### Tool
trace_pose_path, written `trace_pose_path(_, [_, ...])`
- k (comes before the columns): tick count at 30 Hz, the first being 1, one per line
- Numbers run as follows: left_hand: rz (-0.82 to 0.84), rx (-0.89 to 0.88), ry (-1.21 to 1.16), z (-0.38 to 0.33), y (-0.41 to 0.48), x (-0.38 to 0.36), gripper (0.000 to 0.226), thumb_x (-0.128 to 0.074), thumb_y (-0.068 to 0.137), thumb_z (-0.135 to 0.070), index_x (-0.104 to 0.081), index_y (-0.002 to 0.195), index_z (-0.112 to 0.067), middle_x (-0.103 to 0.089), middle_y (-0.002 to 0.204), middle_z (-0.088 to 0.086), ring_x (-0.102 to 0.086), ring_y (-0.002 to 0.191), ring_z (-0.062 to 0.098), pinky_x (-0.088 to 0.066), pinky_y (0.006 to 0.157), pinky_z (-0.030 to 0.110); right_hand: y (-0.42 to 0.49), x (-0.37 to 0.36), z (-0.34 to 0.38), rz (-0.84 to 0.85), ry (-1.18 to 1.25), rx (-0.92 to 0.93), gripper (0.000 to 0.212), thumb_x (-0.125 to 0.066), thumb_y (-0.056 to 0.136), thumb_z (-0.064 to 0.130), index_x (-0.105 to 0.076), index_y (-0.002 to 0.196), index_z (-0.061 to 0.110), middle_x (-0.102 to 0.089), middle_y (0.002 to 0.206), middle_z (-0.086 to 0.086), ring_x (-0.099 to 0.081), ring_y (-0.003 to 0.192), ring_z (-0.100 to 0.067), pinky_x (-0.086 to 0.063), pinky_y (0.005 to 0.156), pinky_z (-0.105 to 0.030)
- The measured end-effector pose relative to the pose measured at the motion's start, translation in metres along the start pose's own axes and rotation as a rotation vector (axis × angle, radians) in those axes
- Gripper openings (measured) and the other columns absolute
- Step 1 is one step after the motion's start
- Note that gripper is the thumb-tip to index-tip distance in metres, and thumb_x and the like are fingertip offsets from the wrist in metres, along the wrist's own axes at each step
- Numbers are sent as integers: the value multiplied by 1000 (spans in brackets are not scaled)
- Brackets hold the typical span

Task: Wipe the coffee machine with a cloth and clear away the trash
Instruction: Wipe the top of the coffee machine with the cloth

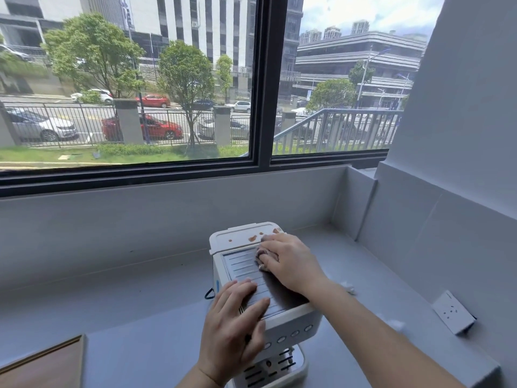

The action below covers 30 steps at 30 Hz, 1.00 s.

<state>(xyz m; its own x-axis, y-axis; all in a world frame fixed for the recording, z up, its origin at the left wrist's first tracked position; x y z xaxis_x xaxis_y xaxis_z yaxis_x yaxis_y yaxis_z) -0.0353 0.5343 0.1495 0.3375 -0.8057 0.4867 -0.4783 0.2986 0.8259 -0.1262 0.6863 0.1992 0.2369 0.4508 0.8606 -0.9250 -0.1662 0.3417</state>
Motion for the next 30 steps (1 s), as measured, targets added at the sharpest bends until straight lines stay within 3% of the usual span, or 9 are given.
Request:
trace_pose_path(4, [17, 11, 11, 0, 2, -1, 30, -52, 84, -22, -69, 108, -19, -62, 121, 13, -58, 116, 26, -45, 98, 48, -36, -6, 8, 45, 53, 127, 37, -49, 88, 56, -59, 120, 42, -54, 132, 27, -45, 123, 3, -41, 101, -23])
trace_pose_path(9, [4, 41, -11, -2, -1, 1, 28, -48, 87, -23, -69, 105, -18, -56, 121, 13, -53, 117, 30, -47, 94, 45, 3, 8, -15, -33, -4, -124, 25, -54, 93, 37, -69, 111, 27, -59, 130, 7, -48, 124, -16, -38, 103, -30])
trace_pose_path(14, [20, 127, -39, 0, -3, 1, 30, -46, 93, -29, -70, 110, -24, -49, 127, 10, -55, 112, 30, -49, 88, 41, -21, -15, 15, 64, 48, 85, 34, -45, 91, 51, -58, 120, 38, -53, 133, 19, -45, 126, -7, -39, 103, -30])
trace_pose_path(17, [36, 168, -7, -3, -1, 6, 22, -52, 89, -27, -66, 105, -29, -48, 124, 5, -55, 107, 24, -50, 84, 38, -10, 4, -11, 75, 65, -17, 30, -54, 92, 44, -63, 120, 38, -53, 137, 19, -44, 129, -5, -39, 105, -29])
trace_pose_path(20, [147, 247, 99, -7, 9, 5, 21, -53, 85, -32, -62, 104, -27, -49, 128, 2, -52, 118, 22, -49, 91, 40, -3, 8, -21, -7, 55, -139, 28, -56, 93, 40, -66, 119, 34, -53, 137, 14, -44, 130, -9, -37, 103, -27])
trace_pose_path(21, [223, 297, 166, -8, 13, 0, 30, -48, 87, -39, -60, 111, -24, -48, 136, 5, -47, 128, 24, -44, 101, 44, -4, 3, -17, 7, 40, -122, 29, -56, 93, 41, -66, 119, 35, -52, 137, 16, -42, 131, -8, -36, 104, -26])
trace_pose_path(23, [451, 411, 321, -6, 17, -13, 71, -22, 90, -58, -38, 144, -15, -25, 158, 12, -16, 149, 26, -14, 123, 45, -12, -6, -10, 81, 65, -41, 32, -54, 90, 47, -63, 121, 40, -50, 136, 25, -40, 129, 0, -35, 102, -23])
trace_pose_path(25, [625, 456, 434, -1, 21, -20, 91, -1, 84, -67, -6, 155, -9, 1, 164, 13, 9, 151, 23, 7, 123, 39, -14, -2, -15, 127, 101, 4, 33, -55, 89, 48, -61, 121, 42, -50, 135, 27, -42, 127, 2, -37, 105, -26])
trace_pose_path(30, [691, 510, 485, 0, 27, -21, 93, -8, 86, -69, 2, 154, -7, 11, 162, 18, 17, 149, 26, 13, 121, 41, 15, 4, -24, 37, -77, -178, 32, -48, 96, 37, -59, 124, 25, -50, 137, 3, -41, 130, -19, -32, 110, -33])
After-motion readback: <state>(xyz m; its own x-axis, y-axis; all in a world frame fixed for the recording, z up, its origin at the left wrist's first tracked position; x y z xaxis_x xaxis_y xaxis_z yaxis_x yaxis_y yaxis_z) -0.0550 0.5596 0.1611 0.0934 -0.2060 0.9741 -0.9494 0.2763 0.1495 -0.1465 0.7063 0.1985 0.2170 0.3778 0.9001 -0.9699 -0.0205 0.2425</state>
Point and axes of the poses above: each hand's wrist, its own y-axis towards the middle knuckle, its own x-axis out of the back of the hand, z = x × y, the point moved 6 cm from there along y, towards the middle knuckle
